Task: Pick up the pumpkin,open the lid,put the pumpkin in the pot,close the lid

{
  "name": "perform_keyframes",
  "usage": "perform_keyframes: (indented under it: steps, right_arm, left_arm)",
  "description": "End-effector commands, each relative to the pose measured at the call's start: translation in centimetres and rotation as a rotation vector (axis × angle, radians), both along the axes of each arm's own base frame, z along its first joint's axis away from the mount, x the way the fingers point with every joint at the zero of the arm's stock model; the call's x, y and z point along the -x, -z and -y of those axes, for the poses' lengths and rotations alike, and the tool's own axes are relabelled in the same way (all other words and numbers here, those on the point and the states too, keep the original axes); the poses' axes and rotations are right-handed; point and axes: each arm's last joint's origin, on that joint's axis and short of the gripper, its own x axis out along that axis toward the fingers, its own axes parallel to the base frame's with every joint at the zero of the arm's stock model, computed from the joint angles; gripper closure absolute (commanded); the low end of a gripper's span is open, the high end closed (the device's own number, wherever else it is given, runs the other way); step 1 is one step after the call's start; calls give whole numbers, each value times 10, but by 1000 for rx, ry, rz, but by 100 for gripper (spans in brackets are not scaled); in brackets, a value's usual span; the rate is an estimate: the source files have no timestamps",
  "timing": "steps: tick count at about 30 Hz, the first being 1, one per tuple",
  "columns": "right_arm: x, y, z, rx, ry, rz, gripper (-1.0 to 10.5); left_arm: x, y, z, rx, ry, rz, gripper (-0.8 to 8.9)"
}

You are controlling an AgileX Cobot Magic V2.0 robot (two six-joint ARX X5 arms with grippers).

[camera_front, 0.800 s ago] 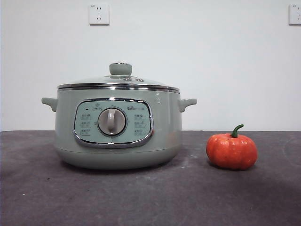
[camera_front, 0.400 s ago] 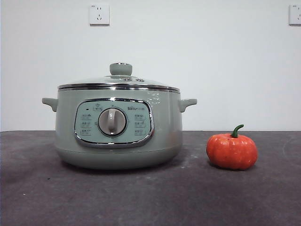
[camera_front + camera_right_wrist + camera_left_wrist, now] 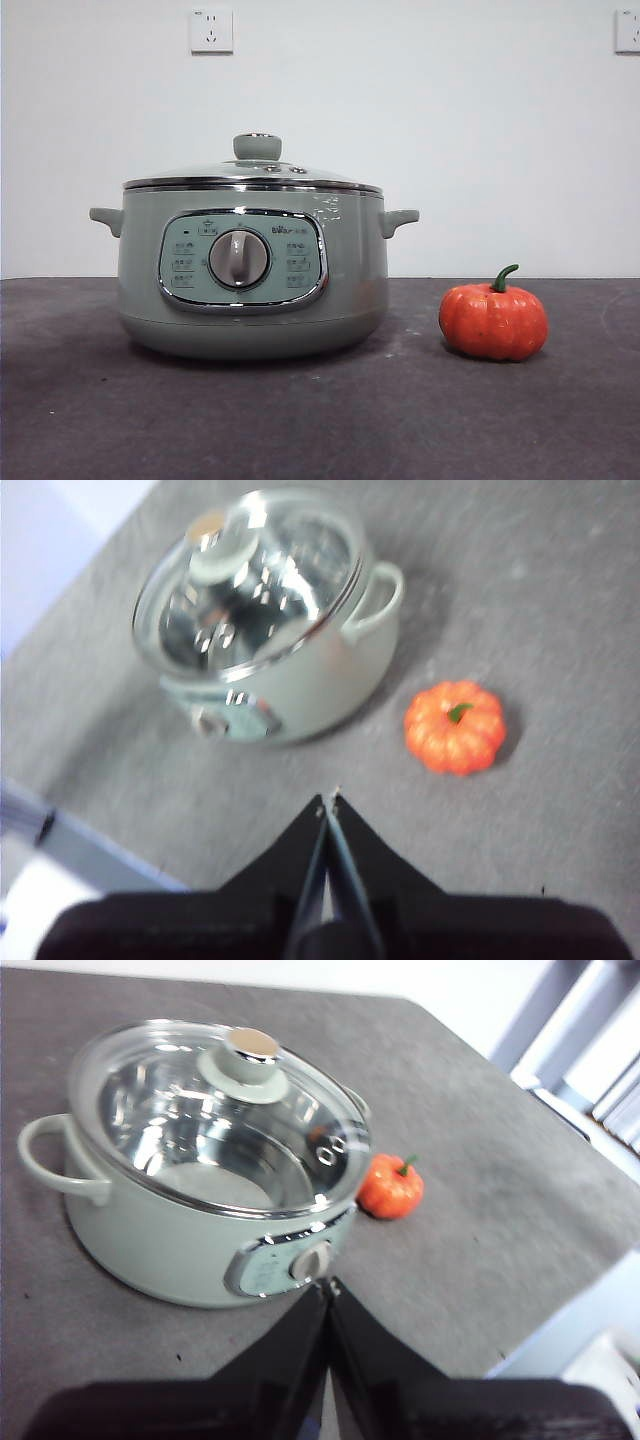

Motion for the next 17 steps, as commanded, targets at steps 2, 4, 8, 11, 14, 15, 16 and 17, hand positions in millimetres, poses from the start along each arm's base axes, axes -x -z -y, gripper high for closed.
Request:
perform_keyframes:
  steps: [2,4,8,11,14,15,16,17]
  right_arm:
    - [-1,-6,-3,48,-102,-18,958]
    - [-1,-6,-5,55,-119,-31,958]
    - [-3,-5,-7,59,-130,-40,955]
    - [-3,-5,-7,60,-128,-39,887]
    - [-3,-5,-7,58,-123,-41,534]
    - [-4,-5,-7,53,-117,-46,399]
    - [-4,-5,-7,50,-112,-50,270]
    - [-4,-5,-7,47,-110,-53,206]
  left_arm:
    - [-2,-11,0,-66,56,-14,822]
    - [-2,-15,0,-81,67,-32,821]
    - [-1,-18,0,-88,67,-37,821]
    - [-1,-18,0,-90,63,-38,786]
    - [-1,-18,0,-84,58,-44,350]
    - [-2,-18,0,-83,56,-45,189]
    - [-1,-18,0,-83,56,-46,57]
    - [-1,-18,0,-83,57,-45,14]
